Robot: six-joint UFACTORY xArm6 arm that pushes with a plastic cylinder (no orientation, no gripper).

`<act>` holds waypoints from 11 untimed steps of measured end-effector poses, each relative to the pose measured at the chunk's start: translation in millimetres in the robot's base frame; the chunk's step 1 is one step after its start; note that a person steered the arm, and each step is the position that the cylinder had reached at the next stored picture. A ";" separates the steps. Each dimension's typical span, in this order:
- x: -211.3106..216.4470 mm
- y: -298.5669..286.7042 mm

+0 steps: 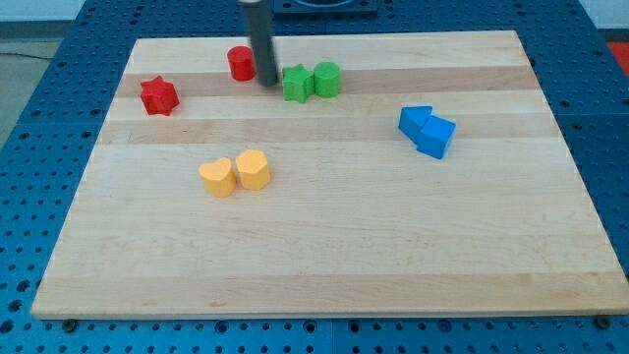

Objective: Separate green star from green circle

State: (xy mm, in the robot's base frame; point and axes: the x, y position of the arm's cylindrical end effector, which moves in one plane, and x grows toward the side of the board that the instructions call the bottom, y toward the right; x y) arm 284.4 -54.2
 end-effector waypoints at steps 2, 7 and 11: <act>-18.2 -95.0; -44.6 -148.0; 4.0 57.9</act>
State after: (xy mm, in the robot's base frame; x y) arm 288.4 3.7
